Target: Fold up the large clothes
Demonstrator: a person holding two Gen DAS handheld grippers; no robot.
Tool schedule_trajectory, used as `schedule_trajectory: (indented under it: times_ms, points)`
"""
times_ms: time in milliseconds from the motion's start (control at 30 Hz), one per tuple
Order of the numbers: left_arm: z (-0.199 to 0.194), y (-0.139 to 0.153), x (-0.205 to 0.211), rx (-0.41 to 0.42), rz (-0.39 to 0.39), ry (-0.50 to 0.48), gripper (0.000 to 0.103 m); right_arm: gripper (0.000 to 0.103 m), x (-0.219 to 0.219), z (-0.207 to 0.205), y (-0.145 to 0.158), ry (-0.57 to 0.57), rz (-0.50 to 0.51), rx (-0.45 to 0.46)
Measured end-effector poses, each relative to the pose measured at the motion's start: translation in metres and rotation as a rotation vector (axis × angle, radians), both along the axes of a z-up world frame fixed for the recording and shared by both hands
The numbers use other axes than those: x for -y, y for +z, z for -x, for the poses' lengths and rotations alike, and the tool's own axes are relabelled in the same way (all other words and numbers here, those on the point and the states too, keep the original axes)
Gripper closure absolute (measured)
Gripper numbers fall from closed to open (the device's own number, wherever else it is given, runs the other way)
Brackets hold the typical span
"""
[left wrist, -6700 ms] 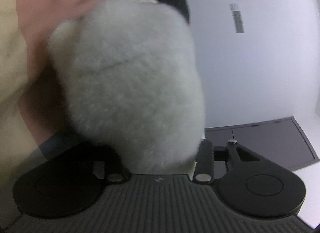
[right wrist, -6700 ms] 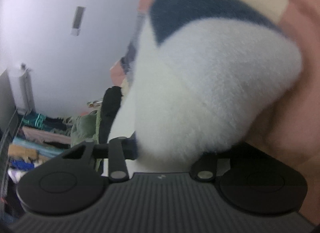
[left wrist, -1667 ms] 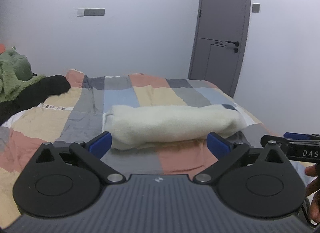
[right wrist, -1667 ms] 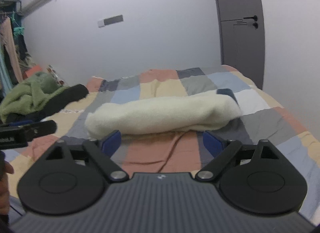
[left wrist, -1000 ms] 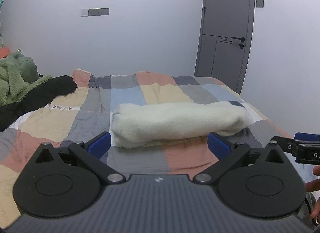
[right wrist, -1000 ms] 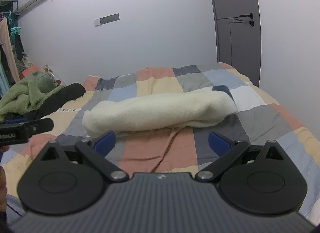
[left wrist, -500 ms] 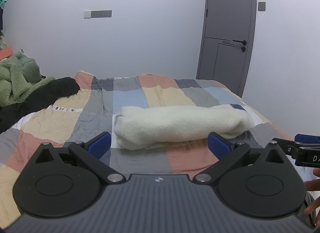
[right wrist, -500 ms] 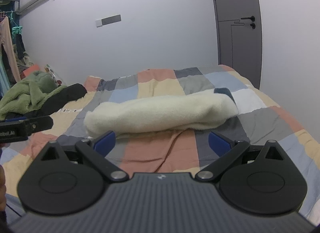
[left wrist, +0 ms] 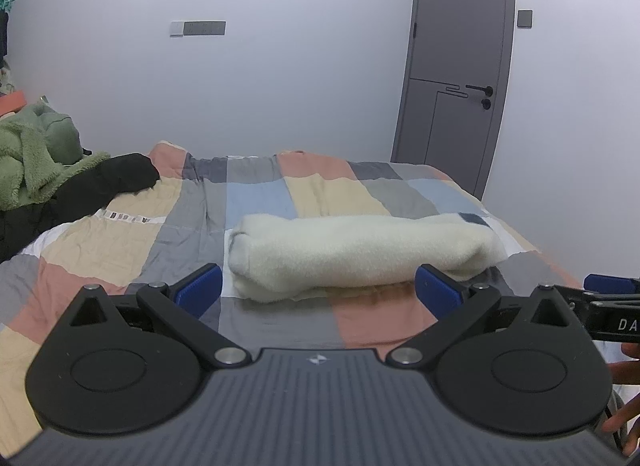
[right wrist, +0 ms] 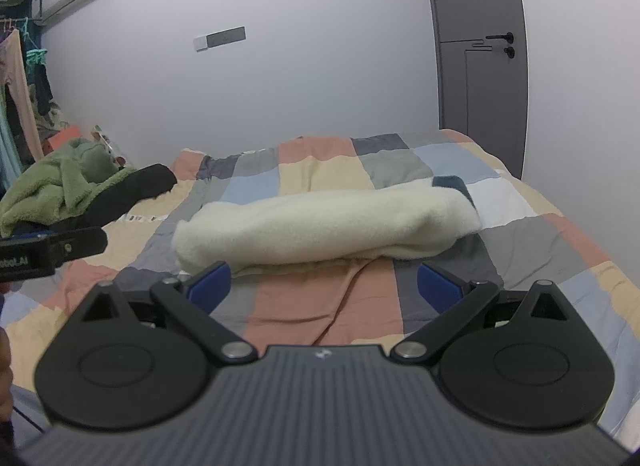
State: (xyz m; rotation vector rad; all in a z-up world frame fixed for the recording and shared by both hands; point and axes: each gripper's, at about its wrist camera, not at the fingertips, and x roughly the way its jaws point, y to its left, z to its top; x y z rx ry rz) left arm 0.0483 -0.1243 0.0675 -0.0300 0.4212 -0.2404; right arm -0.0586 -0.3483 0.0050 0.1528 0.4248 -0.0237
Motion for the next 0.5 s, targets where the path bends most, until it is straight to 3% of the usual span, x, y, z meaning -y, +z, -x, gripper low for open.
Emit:
schedule_trajectory:
  times_ms: [500]
  points:
    - [0.0042, 0.0043, -0.0054, 0.015, 0.016, -0.003, 0.000, 0.002, -0.0066, 0.0039, 0.0009, -0.004, -0.009, -0.005]
